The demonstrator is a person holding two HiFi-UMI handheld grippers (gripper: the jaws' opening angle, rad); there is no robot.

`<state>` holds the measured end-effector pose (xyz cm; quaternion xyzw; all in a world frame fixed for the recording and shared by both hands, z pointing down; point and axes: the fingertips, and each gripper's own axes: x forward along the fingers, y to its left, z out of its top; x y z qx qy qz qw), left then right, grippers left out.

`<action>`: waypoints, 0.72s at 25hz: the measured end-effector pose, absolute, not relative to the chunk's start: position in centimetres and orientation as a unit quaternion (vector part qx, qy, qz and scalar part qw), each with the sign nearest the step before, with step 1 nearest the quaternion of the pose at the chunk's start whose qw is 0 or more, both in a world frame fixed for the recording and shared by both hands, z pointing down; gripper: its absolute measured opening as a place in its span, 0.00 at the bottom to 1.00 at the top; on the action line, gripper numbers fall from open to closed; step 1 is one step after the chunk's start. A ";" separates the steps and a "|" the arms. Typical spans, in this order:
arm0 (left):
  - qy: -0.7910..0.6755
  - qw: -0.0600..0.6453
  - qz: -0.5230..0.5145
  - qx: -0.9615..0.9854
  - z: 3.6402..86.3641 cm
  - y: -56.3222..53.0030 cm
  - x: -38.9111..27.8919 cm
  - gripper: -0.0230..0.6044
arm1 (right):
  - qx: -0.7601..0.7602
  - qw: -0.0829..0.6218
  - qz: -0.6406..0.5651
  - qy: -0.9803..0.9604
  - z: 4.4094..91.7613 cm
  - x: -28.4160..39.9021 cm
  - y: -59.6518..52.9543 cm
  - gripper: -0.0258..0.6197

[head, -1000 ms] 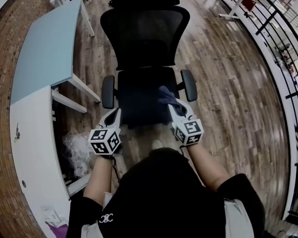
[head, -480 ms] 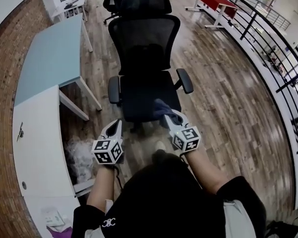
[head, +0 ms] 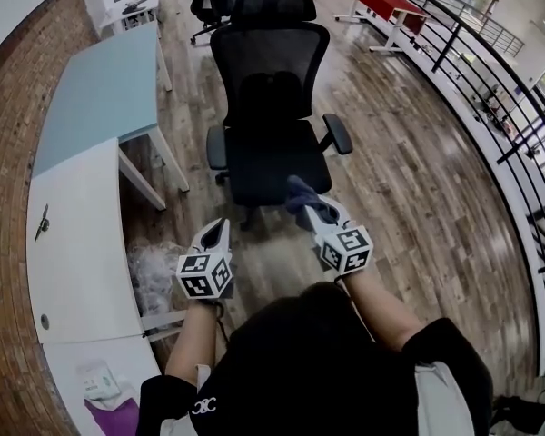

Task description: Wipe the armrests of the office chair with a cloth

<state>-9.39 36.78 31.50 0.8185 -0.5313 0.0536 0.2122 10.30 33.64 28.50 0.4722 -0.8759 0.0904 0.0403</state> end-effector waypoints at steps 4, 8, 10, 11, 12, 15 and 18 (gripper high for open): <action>-0.538 0.199 0.069 0.816 31.8 37.9 -9.4 0.05 | 0.469 0.040 0.080 -0.879 28.3 10.1 34.6 0.12; -0.534 0.194 0.073 0.820 31.6 38.6 -8.1 0.05 | 0.471 0.032 0.084 -0.877 28.1 11.2 35.3 0.12; -0.531 0.192 0.075 0.822 31.6 38.7 -7.0 0.05 | 0.473 0.026 0.087 -0.877 28.0 12.2 35.6 0.12; -0.530 0.192 0.076 0.822 31.6 38.8 -6.4 0.05 | 0.473 0.024 0.087 -0.876 27.9 12.7 35.8 0.12; -0.530 0.192 0.077 0.822 31.7 38.8 -5.8 0.05 | 0.474 0.023 0.087 -0.876 27.9 13.3 35.9 0.12; -0.528 0.195 0.081 0.823 31.7 39.2 -3.8 0.05 | 0.473 0.027 0.087 -0.876 27.9 15.0 36.5 0.12; -0.523 0.196 0.081 0.826 31.6 39.9 -1.6 0.05 | 0.474 0.027 0.089 -0.876 28.1 17.0 37.2 0.12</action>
